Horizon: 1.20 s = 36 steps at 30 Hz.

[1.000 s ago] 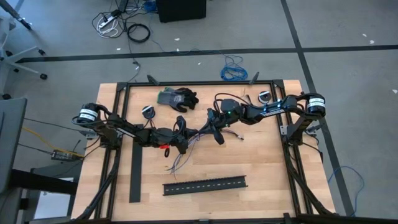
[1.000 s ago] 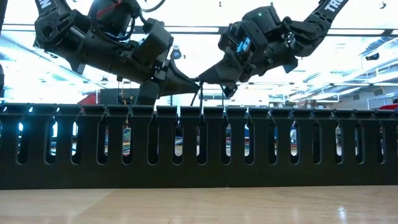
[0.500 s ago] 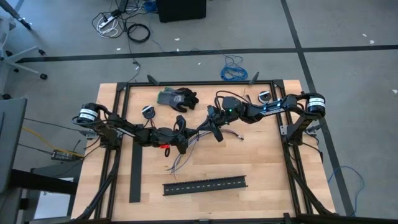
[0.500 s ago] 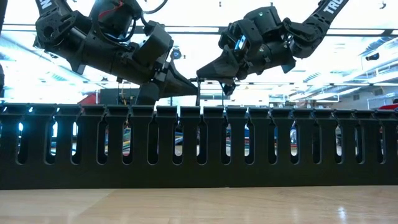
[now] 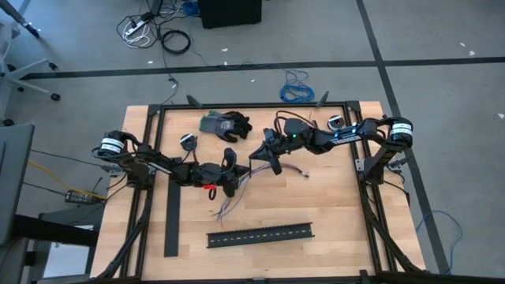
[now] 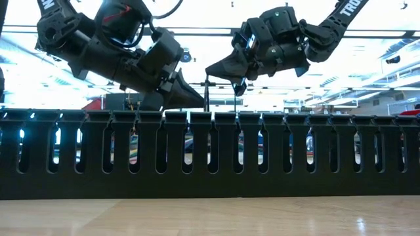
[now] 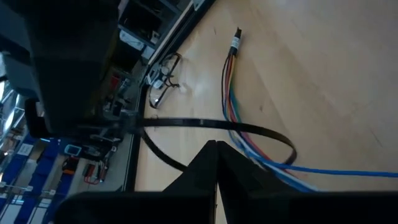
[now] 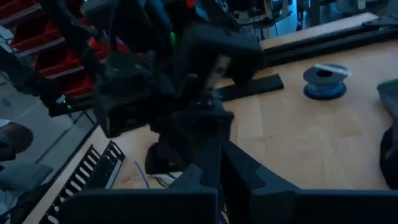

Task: Ziptie cables
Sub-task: Wrap the cables together using the black zip tie

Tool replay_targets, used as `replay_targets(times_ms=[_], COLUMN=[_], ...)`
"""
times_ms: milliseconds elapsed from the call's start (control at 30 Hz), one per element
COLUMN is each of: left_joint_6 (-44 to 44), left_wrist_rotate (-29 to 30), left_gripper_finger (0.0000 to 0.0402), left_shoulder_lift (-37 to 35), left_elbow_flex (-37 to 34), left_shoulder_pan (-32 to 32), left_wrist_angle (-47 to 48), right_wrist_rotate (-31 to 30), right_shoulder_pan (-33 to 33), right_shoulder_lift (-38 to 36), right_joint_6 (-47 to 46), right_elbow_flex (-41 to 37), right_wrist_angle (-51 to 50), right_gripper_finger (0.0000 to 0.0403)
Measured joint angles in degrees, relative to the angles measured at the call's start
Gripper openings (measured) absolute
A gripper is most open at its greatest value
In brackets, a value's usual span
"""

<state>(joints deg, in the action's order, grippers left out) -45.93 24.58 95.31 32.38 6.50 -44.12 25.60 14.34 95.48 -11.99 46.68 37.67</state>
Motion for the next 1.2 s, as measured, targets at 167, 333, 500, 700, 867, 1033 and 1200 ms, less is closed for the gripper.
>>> replay_targets(times_ms=[167, 333, 500, 700, 867, 1033, 1200], left_joint_6=[0.11, 0.12, 5.14, 27.08, 45.62, 56.7, 62.94], left_wrist_rotate=[0.49, 10.26, 15.82, 12.71, 11.13, 11.13, 10.71], left_gripper_finger=[0.0, 0.0, 0.0, 0.0, 0.0001, 0.0026, 0.0093], left_shoulder_lift=[0.0, 0.0, -0.35, -2.9, -5.4, -6.78, -6.43], left_elbow_flex=[0.0, 0.0, 0.0, 0.0, 0.0, 0.0, 0.0], left_shoulder_pan=[0.0, 0.04, 1.15, 1.57, 1.6, 1.6, 1.4], left_wrist_angle=[-0.48, -1.35, -1.56, 0.02, 0.6, 3.49, 3.6], right_wrist_rotate=[1.04, 1.47, 1.23, 1.12, 1.1, 1.06, 1.83], right_shoulder_pan=[0.18, 0.11, -0.1, -0.1, -0.1, 0.13, 0.76], right_shoulder_lift=[0.0, 0.0, 0.0, 0.0, 0.0, 0.0, 0.0], right_joint_6=[-0.51, -0.42, 1.32, 4.08, 6.99, 9.88, 11.62], right_elbow_flex=[0.0, 0.0, 0.0, 0.0, 0.0, 0.0, 0.0], right_wrist_angle=[-0.46, -3.6, -7.45, -8.02, -8.15, -8.03, -7.92], right_gripper_finger=[0.0, 0.0, 0.0, 0.0, 0.0, 0.0, 0.0])
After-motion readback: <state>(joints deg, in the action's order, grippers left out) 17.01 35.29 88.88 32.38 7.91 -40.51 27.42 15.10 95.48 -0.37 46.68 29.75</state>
